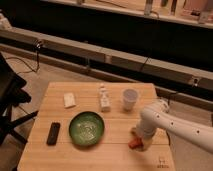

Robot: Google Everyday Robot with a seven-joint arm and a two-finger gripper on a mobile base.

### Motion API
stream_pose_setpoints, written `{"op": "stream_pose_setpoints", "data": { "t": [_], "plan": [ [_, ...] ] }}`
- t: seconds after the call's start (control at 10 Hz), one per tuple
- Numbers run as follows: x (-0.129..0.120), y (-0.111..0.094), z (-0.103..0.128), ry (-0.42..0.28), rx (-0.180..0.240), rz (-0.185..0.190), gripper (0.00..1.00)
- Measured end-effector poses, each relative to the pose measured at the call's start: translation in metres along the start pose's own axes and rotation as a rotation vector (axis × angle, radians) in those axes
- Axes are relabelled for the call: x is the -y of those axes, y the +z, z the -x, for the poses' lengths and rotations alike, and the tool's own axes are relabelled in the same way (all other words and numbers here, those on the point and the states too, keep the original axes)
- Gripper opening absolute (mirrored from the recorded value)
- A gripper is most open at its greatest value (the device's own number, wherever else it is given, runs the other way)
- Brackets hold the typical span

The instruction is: Place the pepper in the ceramic bowl

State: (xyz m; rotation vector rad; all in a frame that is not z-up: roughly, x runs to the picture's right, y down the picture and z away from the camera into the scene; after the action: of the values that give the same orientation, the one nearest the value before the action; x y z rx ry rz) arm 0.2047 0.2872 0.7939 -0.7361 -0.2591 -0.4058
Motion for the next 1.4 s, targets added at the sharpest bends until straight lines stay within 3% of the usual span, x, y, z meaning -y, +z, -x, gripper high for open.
{"op": "stream_pose_setpoints", "data": {
  "t": [0.2, 0.3, 0.5, 0.7, 0.9, 1.1, 1.4],
  "plan": [
    [-0.002, -0.002, 0.000, 0.001, 0.002, 0.006, 0.03],
    [-0.002, -0.002, 0.000, -0.002, -0.002, 0.006, 0.00],
    [0.001, -0.020, 0.004, -0.014, -0.010, -0.027, 0.00],
    [0.004, -0.034, 0.007, -0.021, -0.008, -0.020, 0.00],
    [0.006, -0.027, 0.009, -0.033, -0.008, -0.013, 0.00],
    [0.015, -0.029, 0.014, -0.042, -0.013, -0.030, 0.00],
    [0.026, -0.068, 0.028, -0.065, -0.018, -0.037, 0.00]
  ]
}}
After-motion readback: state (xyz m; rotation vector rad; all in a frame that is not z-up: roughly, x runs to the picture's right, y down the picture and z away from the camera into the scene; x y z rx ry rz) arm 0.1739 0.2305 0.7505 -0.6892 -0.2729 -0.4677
